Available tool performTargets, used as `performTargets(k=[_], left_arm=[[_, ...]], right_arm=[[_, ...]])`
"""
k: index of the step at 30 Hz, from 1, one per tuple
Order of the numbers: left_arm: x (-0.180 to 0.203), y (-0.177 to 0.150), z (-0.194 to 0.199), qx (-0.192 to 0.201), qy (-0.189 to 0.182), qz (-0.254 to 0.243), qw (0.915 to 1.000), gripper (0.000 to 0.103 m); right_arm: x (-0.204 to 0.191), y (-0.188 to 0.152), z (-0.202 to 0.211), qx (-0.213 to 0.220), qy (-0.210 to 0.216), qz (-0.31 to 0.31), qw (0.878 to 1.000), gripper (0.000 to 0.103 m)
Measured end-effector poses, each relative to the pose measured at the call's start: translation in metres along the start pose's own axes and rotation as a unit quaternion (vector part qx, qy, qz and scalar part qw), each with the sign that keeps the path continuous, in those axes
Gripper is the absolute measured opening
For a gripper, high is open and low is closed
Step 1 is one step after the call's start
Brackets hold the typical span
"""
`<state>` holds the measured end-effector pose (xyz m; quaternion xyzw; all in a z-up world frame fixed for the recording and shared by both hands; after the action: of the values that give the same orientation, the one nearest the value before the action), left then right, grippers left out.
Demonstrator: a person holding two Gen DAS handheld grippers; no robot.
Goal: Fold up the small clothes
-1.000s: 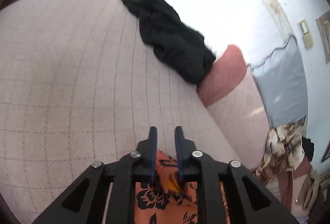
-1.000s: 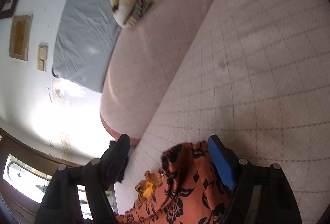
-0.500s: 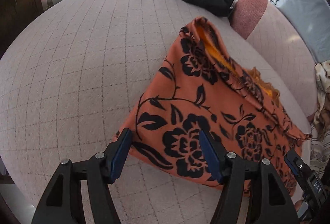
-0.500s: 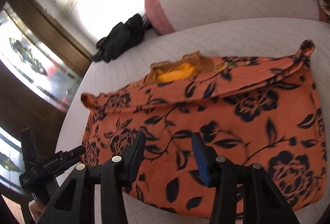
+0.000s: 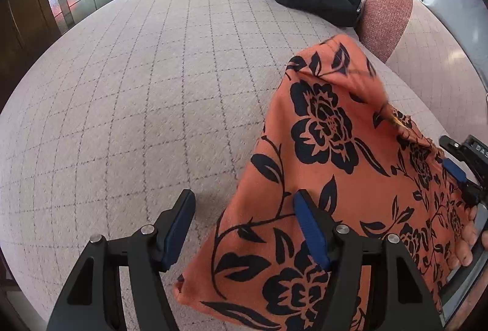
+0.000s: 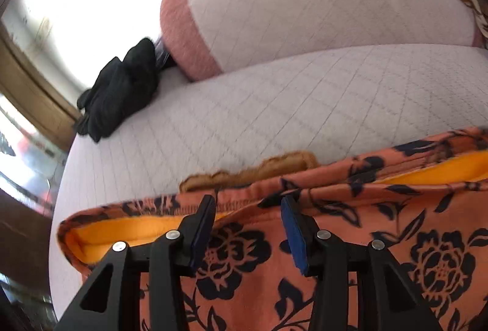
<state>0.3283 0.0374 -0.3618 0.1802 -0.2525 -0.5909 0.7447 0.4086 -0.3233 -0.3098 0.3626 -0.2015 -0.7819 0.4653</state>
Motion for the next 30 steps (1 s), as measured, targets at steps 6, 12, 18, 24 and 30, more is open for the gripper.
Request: performTargets(k=[6, 12, 18, 24, 30], left_arm=[[-0.005, -0.006, 0.011, 0.001, 0.002, 0.005, 1.0, 0.068], [-0.008, -0.014, 0.016, 0.006, 0.015, 0.002, 0.9999, 0.068], [-0.033, -0.002, 0.026, 0.026, 0.031, 0.035, 0.9986, 0.068], [-0.046, -0.002, 0.021, 0.016, 0.044, 0.029, 0.9985, 0.068], [-0.058, 0.005, 0.017, 0.017, 0.055, 0.032, 0.9978, 0.068]], right_arm=[[0.075, 0.01, 0.068, 0.041, -0.051, 0.009, 0.998, 0.048], [0.186, -0.007, 0.074, -0.007, -0.153, -0.023, 0.988, 0.047], [0.127, 0.01, 0.073, 0.006, -0.1, -0.006, 0.995, 0.049], [-0.025, -0.017, 0.031, -0.047, 0.021, 0.073, 0.996, 0.049], [-0.114, -0.063, -0.027, -0.095, 0.033, 0.128, 0.987, 0.05]])
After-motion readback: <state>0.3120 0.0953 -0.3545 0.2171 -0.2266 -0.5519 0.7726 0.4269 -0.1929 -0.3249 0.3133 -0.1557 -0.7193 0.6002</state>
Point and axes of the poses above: each gripper's, at about its wrist camera, not at the fingertips, and z roughly against the way its jaws point, x to its right, y to its top, the point moved 10 cm from there along -z, roughly the way its jaws point, and after that the axes turned 10 degrees about x, right-handed, at the moved point
